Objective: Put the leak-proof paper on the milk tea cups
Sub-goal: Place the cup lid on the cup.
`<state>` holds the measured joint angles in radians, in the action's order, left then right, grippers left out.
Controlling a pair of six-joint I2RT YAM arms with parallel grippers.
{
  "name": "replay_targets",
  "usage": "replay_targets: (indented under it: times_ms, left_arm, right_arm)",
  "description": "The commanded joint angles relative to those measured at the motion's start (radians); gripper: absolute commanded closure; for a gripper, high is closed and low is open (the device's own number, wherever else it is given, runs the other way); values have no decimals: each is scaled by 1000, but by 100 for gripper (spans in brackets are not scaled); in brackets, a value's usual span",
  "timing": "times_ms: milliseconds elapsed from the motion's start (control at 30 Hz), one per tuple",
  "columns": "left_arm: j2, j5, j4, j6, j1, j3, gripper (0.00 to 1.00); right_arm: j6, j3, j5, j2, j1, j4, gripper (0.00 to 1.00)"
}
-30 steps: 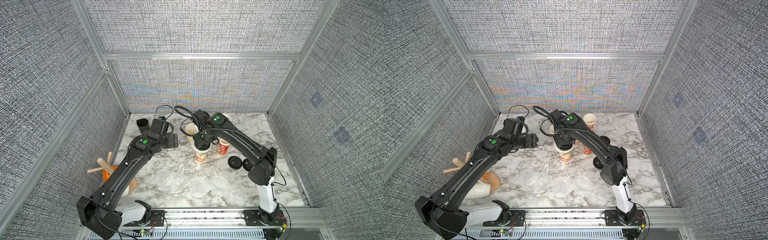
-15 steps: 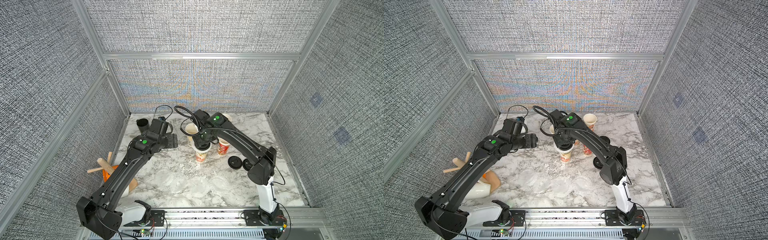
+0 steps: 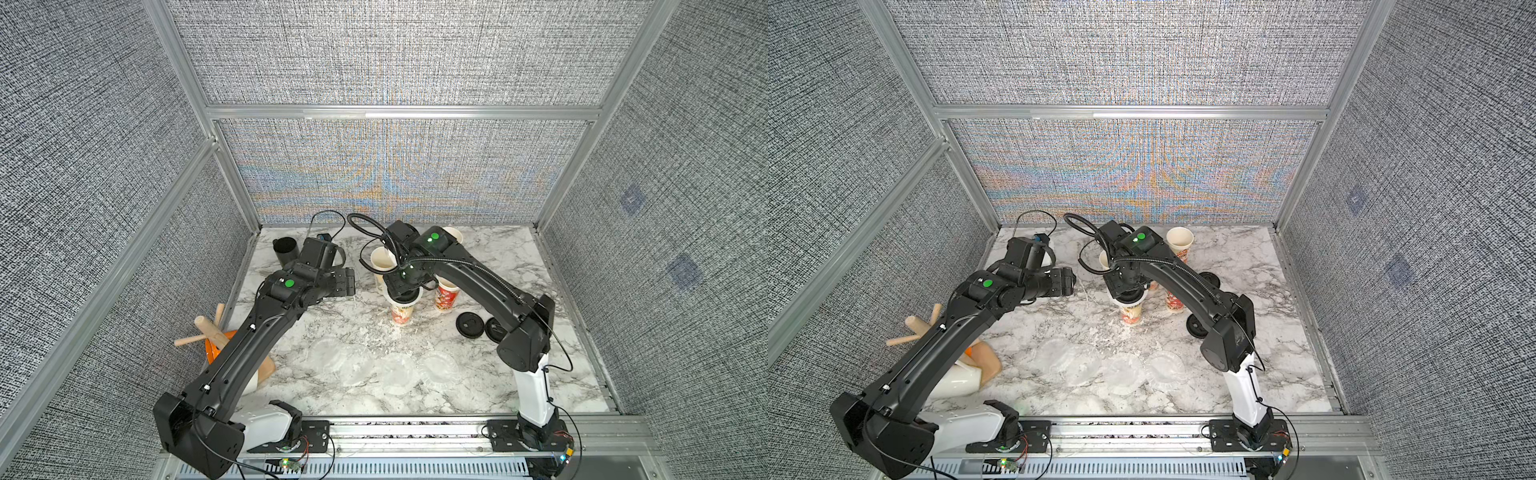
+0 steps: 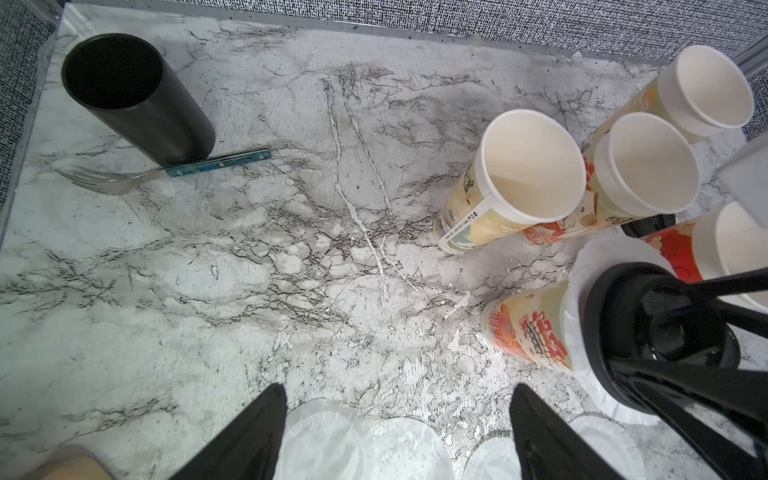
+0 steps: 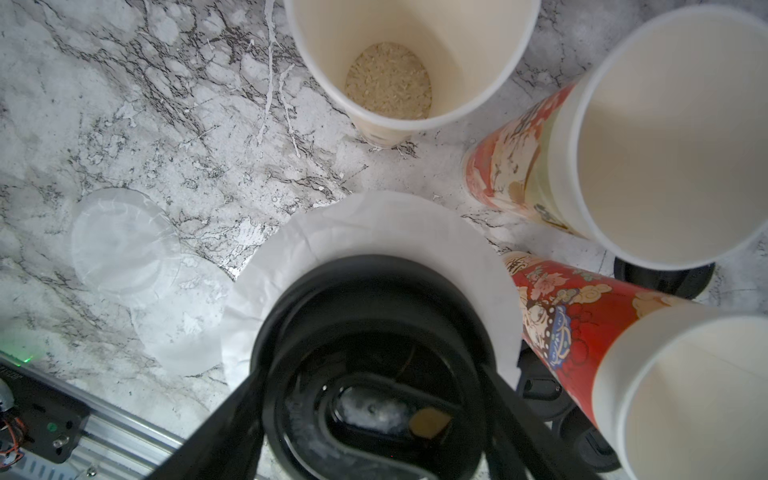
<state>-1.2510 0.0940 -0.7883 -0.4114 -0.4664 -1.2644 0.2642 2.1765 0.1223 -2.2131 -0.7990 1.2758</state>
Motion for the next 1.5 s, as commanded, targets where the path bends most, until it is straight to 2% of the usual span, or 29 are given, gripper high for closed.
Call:
replay_targets:
  times_ms: [0,600,1133,1467]
  left_arm:
    - [-1,-9,19,11,3,0,14]
    - [-4,-19,17,15,4,-3,14]
    - [-17,-29,25,17,4,-7,14]
    - [-18,-40,26,15,4,-7,14]
  right_arm:
    - [-6,0,7,-5,0,-3,20]
    - [-3,9,0,-4,-1,-10,5]
    - [16,26,-4,-7,-8,-27,3]
    - [53,-67,-13,43,-5,-96,4]
